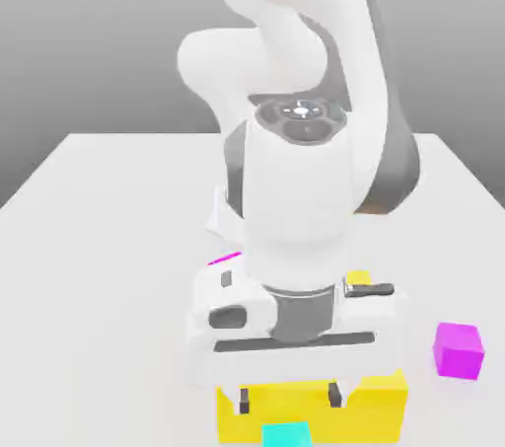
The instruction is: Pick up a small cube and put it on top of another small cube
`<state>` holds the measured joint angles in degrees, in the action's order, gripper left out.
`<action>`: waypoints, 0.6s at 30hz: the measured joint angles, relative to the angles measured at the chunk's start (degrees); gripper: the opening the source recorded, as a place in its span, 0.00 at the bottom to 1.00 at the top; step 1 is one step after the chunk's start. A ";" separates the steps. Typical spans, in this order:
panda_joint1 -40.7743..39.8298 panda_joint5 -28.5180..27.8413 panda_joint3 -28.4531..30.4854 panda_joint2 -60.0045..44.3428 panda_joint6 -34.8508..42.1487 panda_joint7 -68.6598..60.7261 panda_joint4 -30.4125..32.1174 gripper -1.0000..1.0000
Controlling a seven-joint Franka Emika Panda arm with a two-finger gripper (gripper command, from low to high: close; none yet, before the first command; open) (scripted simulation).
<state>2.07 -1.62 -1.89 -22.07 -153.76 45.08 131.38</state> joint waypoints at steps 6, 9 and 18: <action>0.28 -0.34 0.34 -6.03 -4.59 0.25 -1.14 0.00; 0.31 -0.42 0.38 -6.97 -5.33 0.30 -1.33 0.00; -3.80 0.20 1.09 5.96 5.67 -7.20 1.00 0.00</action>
<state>-1.73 -1.42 -0.79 -16.11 -148.09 37.88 132.38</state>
